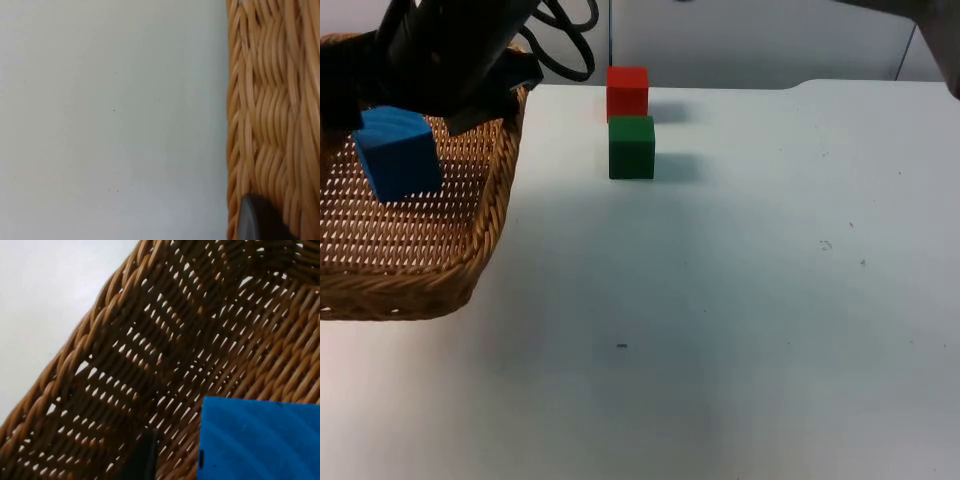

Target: Pick up the basket with the left hand and place the blue cube into the basket with the right hand.

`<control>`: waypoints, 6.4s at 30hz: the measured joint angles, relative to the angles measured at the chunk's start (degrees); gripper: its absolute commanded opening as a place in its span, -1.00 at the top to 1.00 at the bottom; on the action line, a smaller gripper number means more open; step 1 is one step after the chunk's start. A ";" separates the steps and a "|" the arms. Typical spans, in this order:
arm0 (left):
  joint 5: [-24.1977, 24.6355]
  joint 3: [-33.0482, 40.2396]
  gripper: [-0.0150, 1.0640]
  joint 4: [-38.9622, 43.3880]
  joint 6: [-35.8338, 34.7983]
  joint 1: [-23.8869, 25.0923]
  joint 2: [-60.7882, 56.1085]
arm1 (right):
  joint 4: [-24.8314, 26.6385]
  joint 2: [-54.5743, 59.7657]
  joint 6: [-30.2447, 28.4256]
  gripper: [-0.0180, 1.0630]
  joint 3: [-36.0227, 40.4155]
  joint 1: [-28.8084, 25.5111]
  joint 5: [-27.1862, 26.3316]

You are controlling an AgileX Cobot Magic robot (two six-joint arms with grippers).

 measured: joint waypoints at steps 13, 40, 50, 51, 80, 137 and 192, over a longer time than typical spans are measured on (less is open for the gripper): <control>0.00 0.00 0.98 -0.10 0.00 0.00 0.00 | -0.33 -6.98 -9.52 -0.92 0.00 0.00 4.41; 0.00 0.00 0.98 -0.52 -0.23 0.00 0.00 | -6.05 -36.09 -19.81 -0.92 29.22 0.09 -5.49; -1.26 0.00 0.98 -0.90 0.13 0.00 0.00 | -4.71 -51.98 -20.22 -0.93 61.77 0.09 -25.27; -2.59 0.00 0.98 -1.14 0.23 -0.13 0.00 | -4.71 -53.28 -20.22 -0.93 64.15 0.09 -26.30; -12.55 0.00 0.98 -5.26 7.14 -2.65 10.70 | -4.30 -99.50 -15.30 -0.93 94.21 0.09 -32.71; -7.08 -9.30 -0.44 13.15 -14.42 -2.65 -33.71 | -4.30 -105.28 -15.30 -0.93 94.75 0.09 -29.40; 16.30 12.85 -0.44 55.21 -52.69 -18.66 -90.54 | -6.09 -112.98 -20.10 -0.93 94.75 0.09 -8.37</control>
